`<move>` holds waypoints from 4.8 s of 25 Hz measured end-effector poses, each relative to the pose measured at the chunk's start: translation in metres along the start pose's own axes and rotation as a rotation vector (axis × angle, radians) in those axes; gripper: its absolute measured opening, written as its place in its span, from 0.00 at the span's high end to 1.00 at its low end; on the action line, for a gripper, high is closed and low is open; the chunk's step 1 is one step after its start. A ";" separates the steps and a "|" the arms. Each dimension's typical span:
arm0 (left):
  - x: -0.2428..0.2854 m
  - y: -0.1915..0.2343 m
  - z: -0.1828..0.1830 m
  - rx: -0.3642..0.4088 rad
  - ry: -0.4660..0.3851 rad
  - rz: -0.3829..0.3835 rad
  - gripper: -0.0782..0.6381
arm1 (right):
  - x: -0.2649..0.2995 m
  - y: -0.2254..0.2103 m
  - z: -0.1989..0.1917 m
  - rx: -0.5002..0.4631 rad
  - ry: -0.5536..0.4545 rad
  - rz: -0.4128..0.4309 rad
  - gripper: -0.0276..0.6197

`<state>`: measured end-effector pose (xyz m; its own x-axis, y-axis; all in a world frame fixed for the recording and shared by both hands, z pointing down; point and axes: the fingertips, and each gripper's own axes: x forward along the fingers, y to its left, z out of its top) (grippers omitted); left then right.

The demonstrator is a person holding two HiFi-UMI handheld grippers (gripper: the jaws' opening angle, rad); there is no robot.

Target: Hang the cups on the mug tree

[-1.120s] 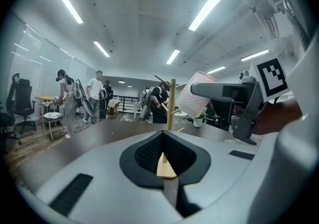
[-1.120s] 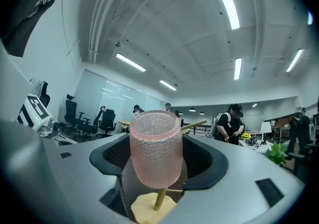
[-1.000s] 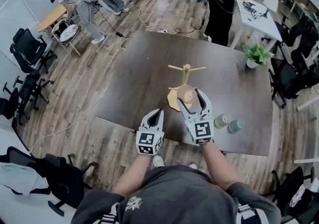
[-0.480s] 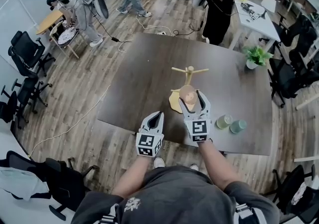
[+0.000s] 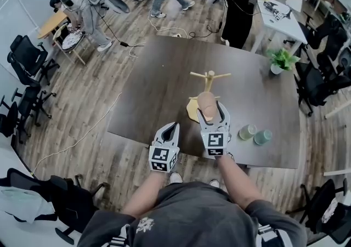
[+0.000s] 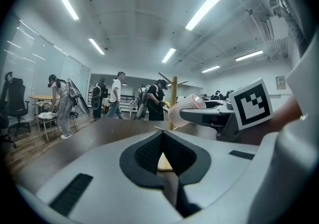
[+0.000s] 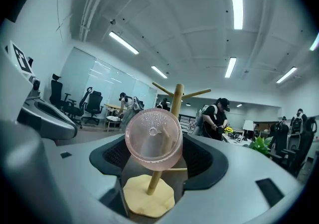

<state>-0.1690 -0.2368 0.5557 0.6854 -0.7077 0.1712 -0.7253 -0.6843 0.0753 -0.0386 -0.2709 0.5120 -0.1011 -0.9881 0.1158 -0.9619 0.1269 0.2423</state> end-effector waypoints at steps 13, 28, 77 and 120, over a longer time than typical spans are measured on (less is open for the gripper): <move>-0.003 -0.017 -0.006 0.009 0.010 -0.039 0.88 | 0.002 0.005 -0.009 -0.071 0.033 -0.001 0.44; -0.013 -0.016 0.000 0.015 -0.002 -0.069 0.88 | -0.024 0.014 0.001 -0.005 -0.005 -0.028 0.35; 0.025 -0.163 0.051 0.073 -0.144 -0.201 0.88 | -0.175 -0.091 -0.027 0.129 -0.011 -0.100 0.92; 0.121 -0.211 -0.045 0.028 0.056 -0.099 0.88 | -0.117 -0.170 -0.229 0.362 0.385 -0.188 0.34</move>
<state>0.0641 -0.1698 0.6046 0.7485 -0.6260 0.2189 -0.6517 -0.7555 0.0675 0.1947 -0.1571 0.6782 0.1155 -0.8789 0.4628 -0.9870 -0.1538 -0.0457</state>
